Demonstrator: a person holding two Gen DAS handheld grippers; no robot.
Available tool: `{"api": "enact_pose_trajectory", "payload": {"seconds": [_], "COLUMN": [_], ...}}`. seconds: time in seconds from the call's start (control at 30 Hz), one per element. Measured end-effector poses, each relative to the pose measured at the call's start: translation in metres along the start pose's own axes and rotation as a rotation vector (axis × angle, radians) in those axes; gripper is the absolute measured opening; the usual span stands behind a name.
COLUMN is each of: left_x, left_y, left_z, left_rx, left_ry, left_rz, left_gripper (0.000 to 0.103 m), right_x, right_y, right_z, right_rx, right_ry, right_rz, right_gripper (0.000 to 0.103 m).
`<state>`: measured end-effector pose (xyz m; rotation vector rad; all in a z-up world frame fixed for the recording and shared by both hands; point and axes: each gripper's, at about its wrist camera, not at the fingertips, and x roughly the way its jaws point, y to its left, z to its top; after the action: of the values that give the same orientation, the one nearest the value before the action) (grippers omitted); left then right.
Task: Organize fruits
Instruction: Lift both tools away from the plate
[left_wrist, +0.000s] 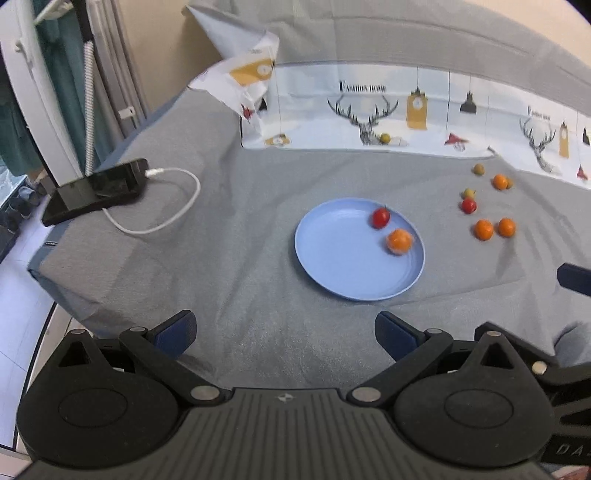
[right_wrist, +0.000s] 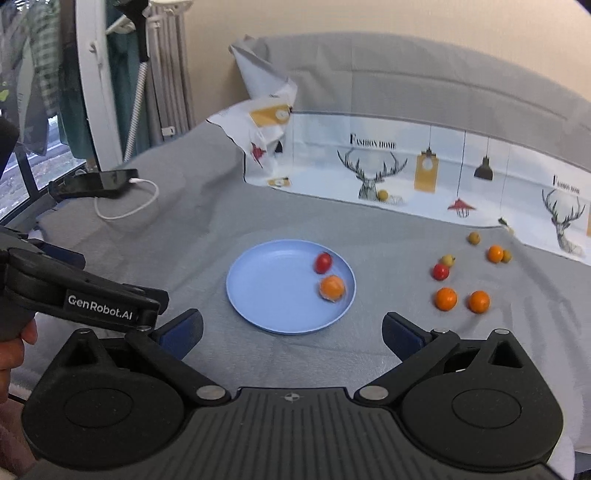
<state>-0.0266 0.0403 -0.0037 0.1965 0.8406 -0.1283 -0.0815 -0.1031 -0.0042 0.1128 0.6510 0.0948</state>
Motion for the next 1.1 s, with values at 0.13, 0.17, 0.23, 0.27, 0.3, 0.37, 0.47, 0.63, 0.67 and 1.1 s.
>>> {"api": "enact_pose_trajectory", "payload": {"seconds": [0.13, 0.17, 0.23, 0.27, 0.3, 0.37, 0.47, 0.63, 0.67, 1.1], "left_x": [-0.022, -0.024, -0.030, -0.034, -0.039, -0.044, -0.049, -0.050, -0.049, -0.039], "left_y": [0.005, 0.004, 0.001, -0.001, -0.002, -0.003, -0.004, -0.002, -0.002, 0.001], "left_z": [-0.007, -0.007, -0.007, -0.007, -0.008, -0.009, -0.012, -0.014, -0.014, -0.014], "left_rx": [-0.020, -0.021, -0.013, -0.011, -0.011, -0.007, -0.005, -0.014, -0.014, -0.003], "left_ry": [-0.046, -0.046, -0.050, -0.062, -0.078, -0.096, -0.103, -0.098, -0.098, -0.074], "left_rz": [-0.008, -0.008, -0.006, -0.009, -0.012, -0.016, -0.016, -0.015, -0.015, -0.013], "left_gripper": [0.103, 0.103, 0.103, 0.103, 0.103, 0.103, 0.103, 0.103, 0.103, 0.103], "right_x": [-0.020, -0.023, -0.032, -0.037, -0.041, -0.046, -0.053, -0.057, -0.057, -0.047], "right_y": [0.008, 0.009, 0.009, 0.010, 0.009, 0.008, 0.009, 0.011, 0.011, 0.011], "right_z": [-0.004, -0.004, -0.005, -0.007, -0.008, -0.008, -0.008, -0.012, -0.012, -0.012], "right_rx": [-0.022, -0.023, -0.028, -0.030, -0.030, -0.031, -0.034, -0.036, -0.036, -0.032], "right_ry": [-0.038, -0.044, -0.073, -0.087, -0.099, -0.111, -0.129, -0.135, -0.134, -0.105], "right_rz": [-0.009, -0.012, -0.015, -0.017, -0.021, -0.030, -0.035, -0.029, -0.029, -0.023], "right_gripper": [0.102, 0.102, 0.102, 0.102, 0.102, 0.102, 0.102, 0.102, 0.102, 0.102]}}
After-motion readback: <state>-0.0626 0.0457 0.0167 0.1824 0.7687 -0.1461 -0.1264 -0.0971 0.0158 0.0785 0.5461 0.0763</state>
